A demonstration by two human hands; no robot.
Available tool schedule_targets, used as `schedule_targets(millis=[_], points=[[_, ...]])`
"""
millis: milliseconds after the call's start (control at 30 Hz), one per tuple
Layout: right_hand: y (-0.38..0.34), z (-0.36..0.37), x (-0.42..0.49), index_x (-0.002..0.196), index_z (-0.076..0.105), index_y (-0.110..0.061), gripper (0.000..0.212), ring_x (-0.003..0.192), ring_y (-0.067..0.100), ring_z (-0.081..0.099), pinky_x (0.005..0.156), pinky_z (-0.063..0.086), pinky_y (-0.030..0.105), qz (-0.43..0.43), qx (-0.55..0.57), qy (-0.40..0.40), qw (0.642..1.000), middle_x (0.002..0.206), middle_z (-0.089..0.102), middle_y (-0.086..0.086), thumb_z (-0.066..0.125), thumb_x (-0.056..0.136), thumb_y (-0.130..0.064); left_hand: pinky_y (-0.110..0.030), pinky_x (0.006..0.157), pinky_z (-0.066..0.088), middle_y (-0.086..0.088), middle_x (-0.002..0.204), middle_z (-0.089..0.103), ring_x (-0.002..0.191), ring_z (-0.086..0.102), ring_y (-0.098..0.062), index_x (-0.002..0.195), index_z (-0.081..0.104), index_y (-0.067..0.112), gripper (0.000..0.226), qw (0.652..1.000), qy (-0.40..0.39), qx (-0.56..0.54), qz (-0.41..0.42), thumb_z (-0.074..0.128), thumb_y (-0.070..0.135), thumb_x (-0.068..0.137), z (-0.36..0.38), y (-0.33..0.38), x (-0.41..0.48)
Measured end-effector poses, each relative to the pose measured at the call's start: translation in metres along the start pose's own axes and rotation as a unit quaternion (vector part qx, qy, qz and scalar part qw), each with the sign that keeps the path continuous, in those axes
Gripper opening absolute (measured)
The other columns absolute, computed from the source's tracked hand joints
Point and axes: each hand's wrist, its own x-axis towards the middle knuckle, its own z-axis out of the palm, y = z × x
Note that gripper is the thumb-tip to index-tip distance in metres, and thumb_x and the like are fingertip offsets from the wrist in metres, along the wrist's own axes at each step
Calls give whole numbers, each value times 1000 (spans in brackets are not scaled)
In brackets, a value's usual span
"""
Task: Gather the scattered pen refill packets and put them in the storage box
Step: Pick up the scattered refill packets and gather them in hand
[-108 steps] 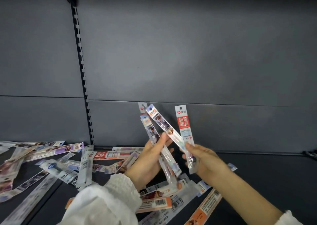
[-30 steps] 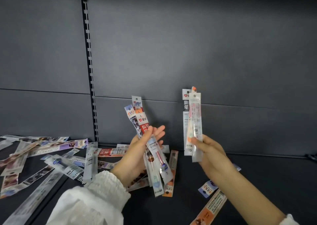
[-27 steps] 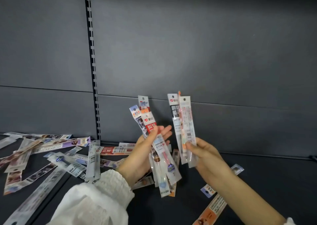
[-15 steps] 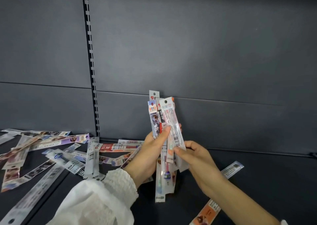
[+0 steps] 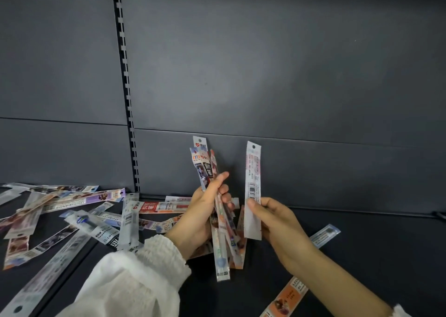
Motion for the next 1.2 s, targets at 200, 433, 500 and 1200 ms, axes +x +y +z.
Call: schedule_targets(millis=[200, 433, 500, 1200], points=[[-1, 9, -9, 90, 75, -9, 12, 80, 16, 70, 73, 56, 27, -80, -97, -56, 990, 88, 76, 9, 70, 84, -18, -35, 81, 56, -1, 89, 69, 86, 67, -15, 115, 65, 21, 50, 990, -70, 120, 9, 61, 50, 74, -2, 1, -14], [-4, 12, -12, 85, 71, -25, 8, 59, -1, 59, 57, 46, 15, -205, -252, -27, 945, 74, 71, -8, 76, 78, -26, -28, 83, 54, -3, 104, 74, 99, 68, -13, 106, 66, 18, 28, 982, -78, 142, 99, 67, 22, 78, 10, 11, -15], [-12, 1, -6, 89, 66, -29, 15, 59, 0, 57, 56, 46, 15, -210, -308, -11, 928, 78, 69, -8, 73, 79, -37, -27, 76, 56, -4, 91, 75, 87, 70, -15, 103, 64, 10, 23, 975, -87, 145, 147, 62, 20, 82, 11, 22, -14], [-6, -29, 9, 91, 69, -23, 22, 77, -2, 62, 66, 46, 14, -149, -410, -168, 884, 90, 69, -7, 62, 87, -43, -23, 51, 42, 3, 61, 44, 48, 42, -8, 98, 52, 20, 20, 995, -44, -78, 32, 54, 38, 89, 3, -5, -5]])
